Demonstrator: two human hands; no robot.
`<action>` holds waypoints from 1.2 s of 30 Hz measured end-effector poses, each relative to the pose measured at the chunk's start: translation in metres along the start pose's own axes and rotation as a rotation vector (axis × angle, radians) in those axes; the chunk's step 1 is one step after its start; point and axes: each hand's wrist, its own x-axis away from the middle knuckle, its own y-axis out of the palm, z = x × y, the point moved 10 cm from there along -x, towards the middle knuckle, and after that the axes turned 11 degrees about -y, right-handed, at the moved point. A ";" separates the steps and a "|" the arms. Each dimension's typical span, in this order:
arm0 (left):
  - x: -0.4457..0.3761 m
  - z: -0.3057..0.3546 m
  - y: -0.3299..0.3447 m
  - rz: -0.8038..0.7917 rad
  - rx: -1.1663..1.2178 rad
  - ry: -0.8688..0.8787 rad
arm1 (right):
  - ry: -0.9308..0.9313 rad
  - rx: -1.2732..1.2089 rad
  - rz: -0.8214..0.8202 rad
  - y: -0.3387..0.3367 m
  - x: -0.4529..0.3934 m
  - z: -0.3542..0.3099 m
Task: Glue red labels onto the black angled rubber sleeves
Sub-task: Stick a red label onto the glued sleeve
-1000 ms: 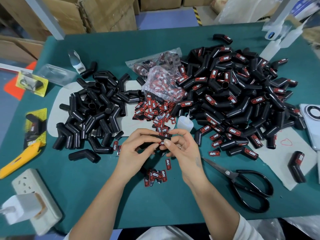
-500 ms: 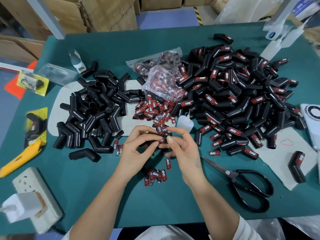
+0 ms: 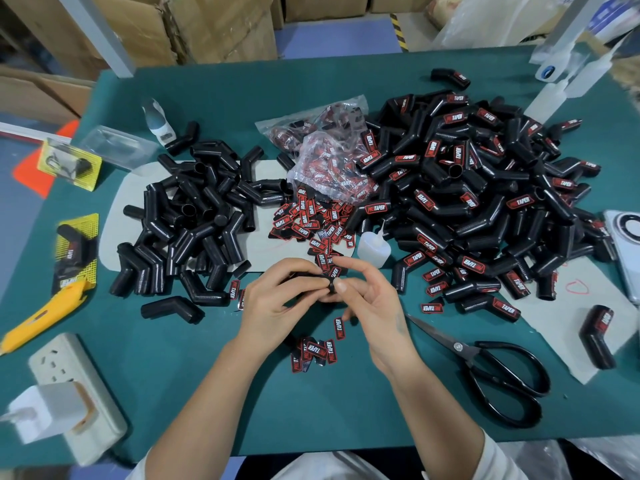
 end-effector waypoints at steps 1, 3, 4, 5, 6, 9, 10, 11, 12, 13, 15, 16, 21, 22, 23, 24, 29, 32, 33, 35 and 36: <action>0.000 0.000 0.000 -0.006 0.001 0.004 | 0.004 0.003 0.000 -0.001 0.000 0.000; 0.000 0.000 0.000 -0.012 0.020 0.003 | 0.013 0.010 -0.002 -0.002 0.000 0.002; -0.001 0.000 -0.001 -0.015 0.036 -0.003 | 0.015 0.009 -0.009 -0.002 0.000 0.002; -0.002 0.000 -0.001 -0.020 0.051 -0.009 | 0.015 0.003 -0.019 -0.001 -0.001 0.003; -0.002 0.000 -0.001 -0.025 0.064 -0.015 | 0.015 -0.006 -0.027 -0.001 -0.001 0.003; -0.002 0.001 0.000 -0.041 0.088 -0.031 | 0.027 -0.027 -0.034 -0.002 -0.001 0.005; -0.003 0.000 0.000 -0.047 0.104 -0.049 | 0.032 -0.029 -0.037 -0.002 -0.001 0.006; -0.004 -0.002 0.000 -0.056 0.126 -0.077 | 0.035 -0.030 -0.038 -0.002 -0.001 0.006; -0.005 -0.004 0.001 -0.070 0.148 -0.109 | 0.038 -0.033 -0.038 -0.003 -0.001 0.007; -0.006 -0.006 0.002 -0.086 0.162 -0.134 | 0.041 -0.035 -0.037 -0.003 -0.001 0.007; -0.005 -0.007 0.003 -0.118 0.174 -0.160 | 0.047 -0.034 -0.033 -0.004 -0.002 0.008; -0.005 -0.007 0.004 -0.134 0.180 -0.171 | 0.049 -0.034 -0.030 -0.005 -0.002 0.008; -0.005 -0.013 0.006 -0.162 0.213 -0.237 | 0.058 -0.036 -0.021 -0.006 -0.001 0.009; -0.005 -0.014 0.007 -0.168 0.234 -0.257 | 0.058 -0.038 -0.020 -0.006 -0.001 0.009; -0.004 -0.016 0.007 -0.173 0.259 -0.272 | 0.056 -0.042 -0.023 -0.006 -0.001 0.008; -0.004 -0.017 0.006 -0.176 0.283 -0.281 | 0.052 -0.047 -0.030 -0.005 -0.001 0.006; -0.002 -0.018 0.007 -0.186 0.319 -0.291 | 0.030 -0.026 -0.024 0.000 -0.002 0.002; -0.001 -0.016 0.009 -0.197 0.304 -0.273 | 0.016 -0.006 -0.009 -0.002 -0.002 0.003; 0.000 -0.015 0.010 -0.203 0.300 -0.269 | 0.017 -0.005 -0.006 -0.003 -0.002 0.003; 0.000 -0.015 0.011 -0.223 0.292 -0.267 | 0.016 -0.003 -0.007 -0.004 -0.003 0.003; 0.000 -0.016 0.012 -0.235 0.292 -0.271 | 0.014 -0.001 -0.010 -0.004 -0.003 0.002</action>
